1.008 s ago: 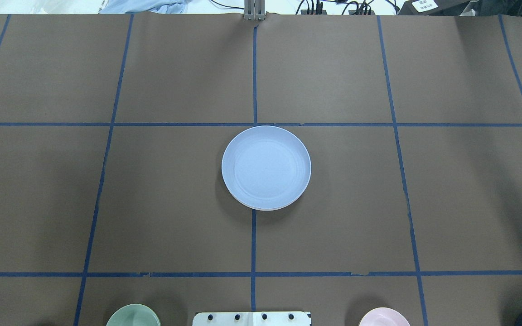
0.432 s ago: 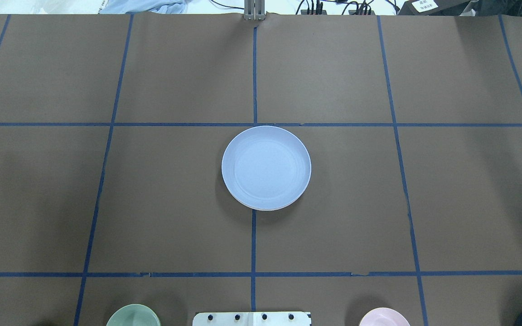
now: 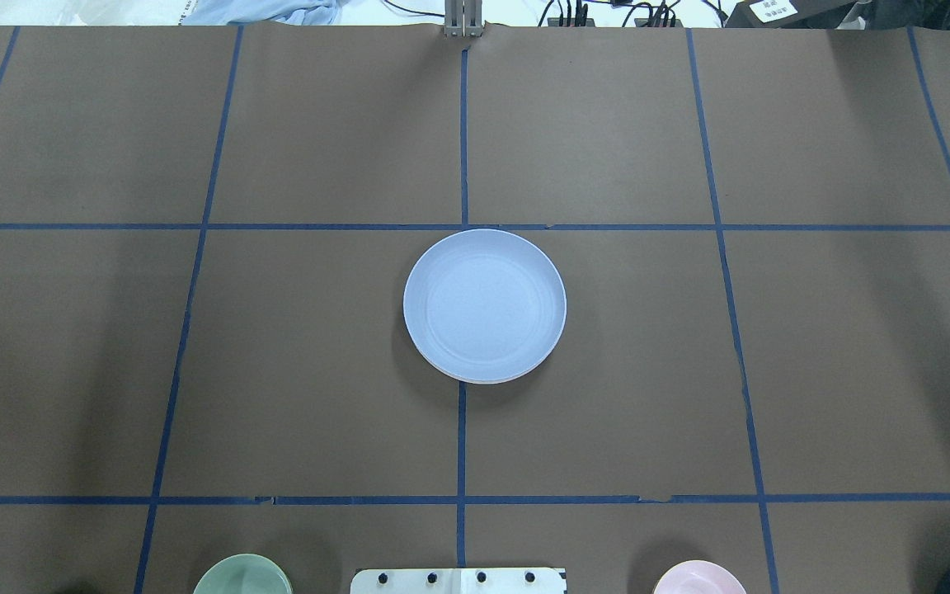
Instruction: Stack three plates with pink and blue
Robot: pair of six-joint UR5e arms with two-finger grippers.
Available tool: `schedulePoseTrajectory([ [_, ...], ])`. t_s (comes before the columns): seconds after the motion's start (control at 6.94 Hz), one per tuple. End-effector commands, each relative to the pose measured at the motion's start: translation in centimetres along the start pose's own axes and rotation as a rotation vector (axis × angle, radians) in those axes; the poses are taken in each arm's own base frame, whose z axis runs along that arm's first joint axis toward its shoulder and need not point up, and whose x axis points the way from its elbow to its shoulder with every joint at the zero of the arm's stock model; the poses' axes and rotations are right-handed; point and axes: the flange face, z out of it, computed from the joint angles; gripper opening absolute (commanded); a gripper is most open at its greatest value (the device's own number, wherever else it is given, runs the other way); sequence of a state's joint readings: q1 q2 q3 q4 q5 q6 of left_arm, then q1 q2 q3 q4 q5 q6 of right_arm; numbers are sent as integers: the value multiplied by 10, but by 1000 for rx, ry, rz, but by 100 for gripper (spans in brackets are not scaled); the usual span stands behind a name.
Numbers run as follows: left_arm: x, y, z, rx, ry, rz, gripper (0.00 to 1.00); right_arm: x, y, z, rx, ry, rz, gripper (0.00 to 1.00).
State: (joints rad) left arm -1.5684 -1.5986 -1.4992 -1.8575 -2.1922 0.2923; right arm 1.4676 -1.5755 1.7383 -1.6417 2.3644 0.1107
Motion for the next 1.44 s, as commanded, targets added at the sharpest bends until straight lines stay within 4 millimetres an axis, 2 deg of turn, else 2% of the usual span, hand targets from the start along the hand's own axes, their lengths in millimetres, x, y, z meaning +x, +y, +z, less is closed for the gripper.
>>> schedulePoseTrajectory([
  [0.0, 15, 7, -16, -43, 17, -126, 100, -2, 4, 0, -2, -21, 2, 100],
  [0.29, 63, -4, -81, -99, 50, -204, 100, -3, 3, -2, 0, -29, 3, 100],
  [0.43, 69, 12, -67, -102, 179, -235, 100, -2, 3, -1, -1, -27, 5, 100],
  [0.72, 61, 28, -46, -112, 214, -254, 100, -2, 5, -1, -1, -29, 5, 100],
  [1.3, 52, 34, -38, -132, 169, -260, 100, 9, 6, -12, 21, -24, 28, 100],
])
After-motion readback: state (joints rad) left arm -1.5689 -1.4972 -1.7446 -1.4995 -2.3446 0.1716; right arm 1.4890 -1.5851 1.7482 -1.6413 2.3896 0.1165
